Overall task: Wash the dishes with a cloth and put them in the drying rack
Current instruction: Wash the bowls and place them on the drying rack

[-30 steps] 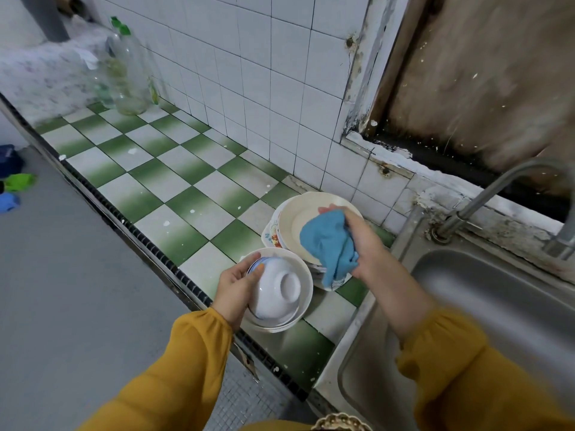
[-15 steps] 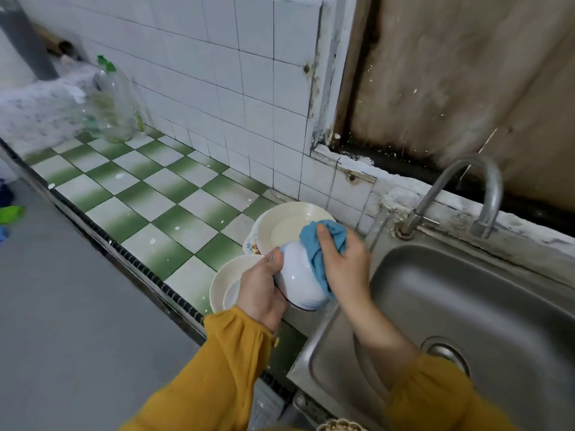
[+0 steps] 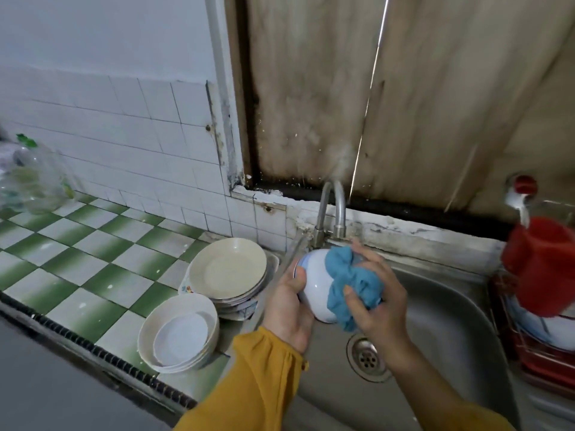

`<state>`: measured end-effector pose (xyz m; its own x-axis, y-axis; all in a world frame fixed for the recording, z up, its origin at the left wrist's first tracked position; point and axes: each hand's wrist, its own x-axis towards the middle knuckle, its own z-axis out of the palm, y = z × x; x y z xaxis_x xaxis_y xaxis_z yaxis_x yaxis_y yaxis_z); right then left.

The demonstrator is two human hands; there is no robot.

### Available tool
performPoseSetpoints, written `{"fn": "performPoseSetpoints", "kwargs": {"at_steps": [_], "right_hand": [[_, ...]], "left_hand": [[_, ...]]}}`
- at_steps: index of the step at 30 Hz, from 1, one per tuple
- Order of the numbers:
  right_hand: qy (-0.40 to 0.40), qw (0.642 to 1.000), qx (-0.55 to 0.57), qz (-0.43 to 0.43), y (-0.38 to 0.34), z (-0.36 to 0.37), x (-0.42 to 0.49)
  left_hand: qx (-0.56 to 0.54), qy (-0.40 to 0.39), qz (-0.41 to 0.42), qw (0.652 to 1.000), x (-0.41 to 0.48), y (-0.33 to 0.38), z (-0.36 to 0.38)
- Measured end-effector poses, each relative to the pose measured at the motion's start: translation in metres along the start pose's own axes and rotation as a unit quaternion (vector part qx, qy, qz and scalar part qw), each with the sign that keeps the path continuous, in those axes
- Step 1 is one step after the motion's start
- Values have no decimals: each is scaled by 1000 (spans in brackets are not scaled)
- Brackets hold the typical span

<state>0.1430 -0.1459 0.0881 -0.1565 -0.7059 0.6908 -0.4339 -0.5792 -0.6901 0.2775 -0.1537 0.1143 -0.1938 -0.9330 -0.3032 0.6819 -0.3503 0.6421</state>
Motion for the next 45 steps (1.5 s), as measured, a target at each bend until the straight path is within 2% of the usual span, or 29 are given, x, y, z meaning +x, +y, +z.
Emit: {"fn": "performPoseSetpoints", "kwargs": {"at_steps": [5,8,9,10,12,13,14,15,17,19,20,21,22,24,25,26,28,30,31,32,33,34,35,37,38,39,41,43,45], "right_hand": [[87,992,-10,89,-4,-50,2],[37,999,-34,13,-3,-71,-10],[46,998,-27,25,2,-79,-10],[91,992,-2,85,3,-88,-5],[213,943,78,244,10,-101,7],[232,919,111,301,12,-109,14],[218,917,112,314,12,-113,20],[193,934,91,285,9,-116,21],[101,986,24,130,-9,-124,12],[15,999,-41,-19,-15,-129,-2],[11,997,-55,-44,-14,-135,-4],[32,999,-28,-7,-11,-141,0],[67,995,22,70,-9,-146,7],[100,958,103,248,3,-158,22],[95,951,111,272,6,-162,22],[91,957,111,252,1,-163,19],[70,984,119,114,-19,-162,3],[6,997,47,-54,-30,-160,-12],[-7,996,38,-85,-28,-159,-16],[0,996,73,-53,-25,-159,-15],[23,988,149,38,-23,-161,-11],[45,959,232,159,-20,-163,-6],[42,911,304,275,-15,-164,0],[25,842,363,398,-1,-170,5],[25,842,356,405,3,-173,7],[39,859,334,387,4,-176,10],[63,913,266,303,0,-180,13],[60,957,189,211,-5,-180,14],[41,982,122,140,-10,-179,14]], "left_hand": [[25,-2,-8,1000,-8,-47,37],[32,-18,0,999,-11,-59,52],[42,-30,7,999,-12,-62,56],[64,-43,21,997,-15,-66,61],[131,-56,65,988,-22,-73,71],[171,-65,92,979,-26,-79,76],[212,-80,121,966,-31,-85,82],[247,-94,150,953,-35,-89,87],[281,-94,190,936,-44,-100,95],[290,-94,200,931,-51,-104,97],[287,-100,209,929,-55,-105,98],[283,-109,223,926,-59,-105,97],[280,-119,242,921,-63,-105,97],[286,-133,274,908,-75,-106,101],[297,-135,284,901,-79,-107,104],[309,-132,292,895,-82,-109,107],[325,-127,295,889,-86,-113,113],[317,-124,290,895,-89,-115,113],[306,-125,291,898,-89,-116,111],[290,-134,294,901,-89,-116,107],[272,-145,300,903,-89,-116,102],[254,-154,305,905,-89,-117,99],[247,-163,310,904,-89,-117,96],[273,-180,309,893,-89,-117,94],[306,-185,310,881,-88,-116,93],[358,-192,311,859,-87,-115,94],[504,-197,308,783,-81,-112,94],[605,-147,309,719,-74,-113,96],[607,-95,333,715,-68,-115,99]]}}
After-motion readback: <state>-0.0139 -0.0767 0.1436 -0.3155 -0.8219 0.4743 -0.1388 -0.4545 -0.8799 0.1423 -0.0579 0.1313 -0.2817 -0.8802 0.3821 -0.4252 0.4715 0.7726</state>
